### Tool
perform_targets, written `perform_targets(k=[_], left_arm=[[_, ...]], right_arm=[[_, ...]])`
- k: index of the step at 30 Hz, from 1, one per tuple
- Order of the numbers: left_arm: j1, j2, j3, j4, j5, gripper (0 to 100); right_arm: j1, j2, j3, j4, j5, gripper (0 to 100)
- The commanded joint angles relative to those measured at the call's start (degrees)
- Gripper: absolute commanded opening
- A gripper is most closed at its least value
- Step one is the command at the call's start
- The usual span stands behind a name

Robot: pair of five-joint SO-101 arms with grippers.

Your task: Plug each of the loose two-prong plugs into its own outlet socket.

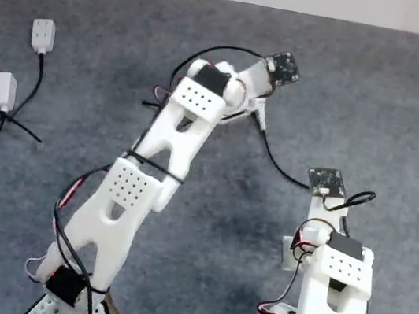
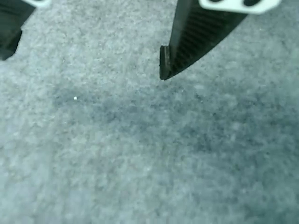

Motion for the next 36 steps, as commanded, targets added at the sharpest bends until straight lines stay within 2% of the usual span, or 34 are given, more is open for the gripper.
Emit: perform_targets(k=[1, 6, 11, 15, 19, 22, 24, 27, 29, 33, 36], left_arm=[[0.31, 5.49, -19.03, -0.44, -0.18, 31], [-0.75, 2.68, -18.59, 2.99, -0.53, 33], [-5.23, -2.68, -18.33, 4.48, -0.53, 32], [-6.81, -4.53, -18.42, 13.54, -3.69, 32], [-6.37, -1.19, -18.51, 17.76, -3.52, 32], [-5.93, 2.51, -18.77, 20.04, -3.52, 32], [-5.32, 4.26, -18.86, 21.54, -3.52, 32], [-4.97, 6.11, -18.77, 21.63, -3.52, 32], [-4.97, 7.96, -18.51, 21.54, -3.52, 32], [-5.05, 12.88, -18.77, 16.44, -3.52, 32], [-5.32, 14.90, -18.77, 12.40, -3.69, 32]], right_arm=[[-0.57, -1.27, -0.31, -0.84, 0.53, 43.3], [-2.59, -0.84, -0.13, -0.84, 0.53, 43.3], [-2.95, -0.75, -0.13, -0.84, 0.53, 43.3], [-2.95, -0.92, -0.13, -0.84, 0.44, 43.3], [-2.51, -1.27, -0.66, -0.04, -1.23, 43.3], [2.68, -1.63, -5.32, 2.95, -1.05, 43.3], [11.38, -2.86, -10.86, 3.91, -1.41, 43.3], [21.05, -5.05, -18.07, 4.97, -1.41, 43.3], [22.99, -5.85, -19.65, 6.90, -0.88, 43.3], [22.64, -7.25, -18.51, 10.07, 1.14, 43.3], [17.71, -8.22, -14.46, 11.30, 2.20, 43.3]])
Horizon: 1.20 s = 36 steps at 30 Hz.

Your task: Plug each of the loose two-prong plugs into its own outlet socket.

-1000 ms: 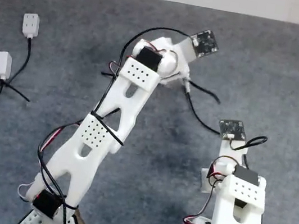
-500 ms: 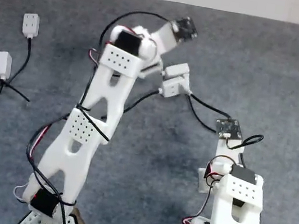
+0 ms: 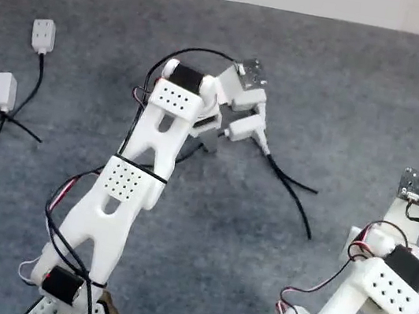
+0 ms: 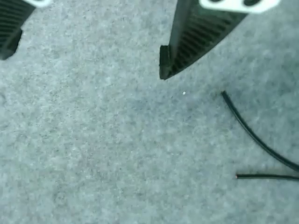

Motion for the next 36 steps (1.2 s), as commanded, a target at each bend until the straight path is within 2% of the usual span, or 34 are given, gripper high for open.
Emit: perform_targets(k=[1, 4, 7, 13, 23, 27, 31, 36], left_arm=[[0.22, 1.54, -1.19, -7.12, -0.70, 32], [-0.84, 1.45, -1.19, -11.78, -0.70, 32], [-1.54, 1.45, -1.10, -14.68, -0.79, 32], [-4.09, 1.27, -1.10, -19.43, -0.53, 32], [-18.86, -9.19, -1.01, -19.96, -0.70, 32], [-20.88, -9.63, -1.01, -15.38, -0.79, 32], [-23.69, -12.62, -1.63, -9.93, -0.88, 32], [-35.65, -20.09, -1.10, -1.76, -0.44, 32]], right_arm=[[-5.67, -2.51, 3.65, 1.19, 1.41, 43.3], [-12.26, -5.67, 9.19, 1.19, 1.23, 43.3], [-15.52, -10.07, 12.88, 1.27, 1.23, 43.3], [-15.87, -13.67, 14.55, 1.36, 1.58, 43.3], [-16.92, -11.30, 14.81, 1.27, 1.67, 43.3], [-20.09, -11.30, 14.81, 1.27, 1.67, 43.3], [-20.35, -11.12, 14.99, 1.27, 2.37, 43.3], [-21.93, -7.43, 14.90, 1.54, 3.60, 43.3]])
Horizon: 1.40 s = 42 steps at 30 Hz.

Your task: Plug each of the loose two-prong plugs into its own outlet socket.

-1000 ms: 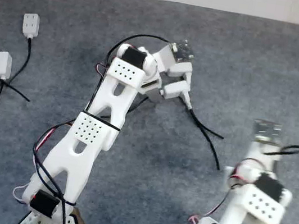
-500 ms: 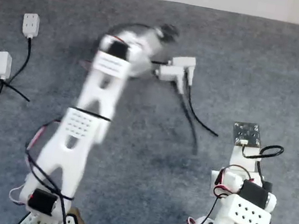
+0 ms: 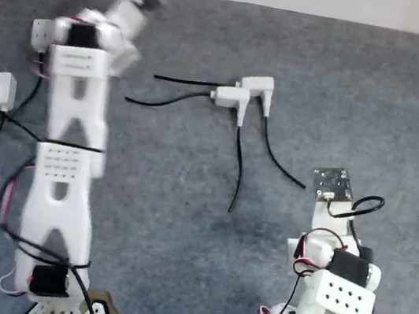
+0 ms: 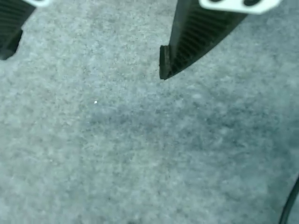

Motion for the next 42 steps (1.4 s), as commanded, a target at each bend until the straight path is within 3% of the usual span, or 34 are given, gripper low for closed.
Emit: perform_targets(k=[1, 6, 11, 23, 27, 33, 37, 42], left_arm=[[-12.44, -8.92, -0.84, 7.74, 0.09, 32], [-26.51, -8.75, -0.66, 10.81, 2.55, 32], [-31.87, -6.99, 3.12, 8.62, -0.79, 32], [-28.88, -0.57, 3.21, 6.51, -0.97, 32], [-29.05, 2.24, 3.21, 1.85, -1.05, 32], [-31.08, 4.62, 2.95, -0.62, -1.23, 31], [-33.27, 4.53, 2.95, -2.02, -6.33, 26], [-35.38, 4.18, 2.77, -2.29, -7.12, 27]], right_arm=[[-3.47, 4.53, -0.48, 0.57, 0.88, 43.3], [-12.97, 11.12, -1.01, 0.22, 0.53, 43.3], [-14.55, 12.53, -1.98, 0.22, 0.53, 43.3], [-14.81, 13.05, -1.80, 0.22, 0.53, 43.3], [-14.81, 13.05, -1.89, 0.22, 0.53, 43.3], [-14.81, 13.05, -1.98, 0.22, 0.79, 43.3], [-14.90, 13.05, -2.07, 0.22, 0.79, 43.3], [-17.45, 13.05, -1.98, 0.22, 0.79, 43.3]])
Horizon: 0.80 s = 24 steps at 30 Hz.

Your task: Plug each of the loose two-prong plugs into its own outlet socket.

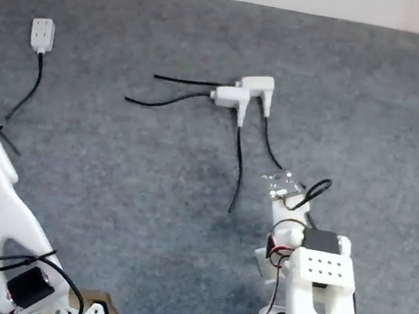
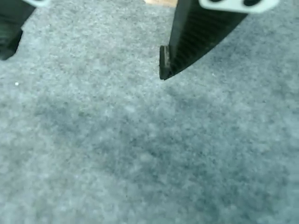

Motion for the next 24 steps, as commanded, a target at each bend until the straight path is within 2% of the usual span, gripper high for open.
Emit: perform_targets(k=[1, 6, 9, 16, 18, 21, 24], left_arm=[[-2.07, -1.98, -0.57, -0.97, -0.97, 27], [-1.45, -3.56, -0.22, 0.00, -0.79, 28], [0.40, -3.38, -0.22, 3.34, -0.70, 27], [8.40, -3.56, -0.57, 12.22, -0.70, 27], [10.51, -3.65, -0.57, 14.77, -0.70, 22], [12.79, -3.56, -0.57, 15.74, -0.88, 7], [14.02, -3.82, -0.57, 16.35, -0.79, 7]], right_arm=[[-1.89, 0.13, -1.98, 0.22, 0.53, 43.3], [-2.07, 0.13, -1.98, 0.22, 0.53, 43.3], [-2.07, 0.13, -1.98, 0.22, 0.53, 43.3], [-2.15, 0.13, -1.98, 0.22, 0.62, 43.3], [-2.15, 0.13, -1.89, 0.22, 0.62, 43.3], [-2.15, 0.13, -1.80, 0.22, 0.62, 43.3], [-2.15, 0.13, -1.80, 0.22, 0.62, 43.3]])
